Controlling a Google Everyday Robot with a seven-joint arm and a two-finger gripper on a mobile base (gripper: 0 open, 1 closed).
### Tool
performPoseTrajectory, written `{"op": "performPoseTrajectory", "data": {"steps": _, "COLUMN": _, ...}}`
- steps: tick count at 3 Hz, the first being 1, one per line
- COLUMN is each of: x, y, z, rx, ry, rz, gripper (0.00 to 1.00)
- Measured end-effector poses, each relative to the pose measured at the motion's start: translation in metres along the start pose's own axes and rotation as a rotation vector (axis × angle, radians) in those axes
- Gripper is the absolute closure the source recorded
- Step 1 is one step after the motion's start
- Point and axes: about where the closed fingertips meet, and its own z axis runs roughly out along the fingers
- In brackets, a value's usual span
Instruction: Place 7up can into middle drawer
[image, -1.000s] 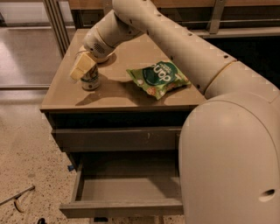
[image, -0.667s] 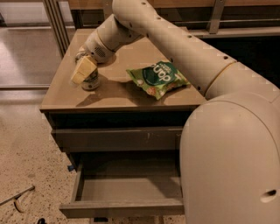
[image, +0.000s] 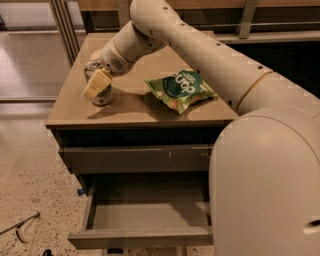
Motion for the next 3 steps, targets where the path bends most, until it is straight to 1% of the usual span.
{"op": "performPoseTrajectory", "data": {"steps": 2, "x": 0.0000, "y": 0.0000, "z": 0.0001, "rx": 0.000, "ry": 0.000, "rz": 0.000, "gripper": 0.66}}
{"op": "performPoseTrajectory", "data": {"steps": 3, "x": 0.0000, "y": 0.0000, "z": 0.0001, "rx": 0.000, "ry": 0.000, "rz": 0.000, "gripper": 0.97}}
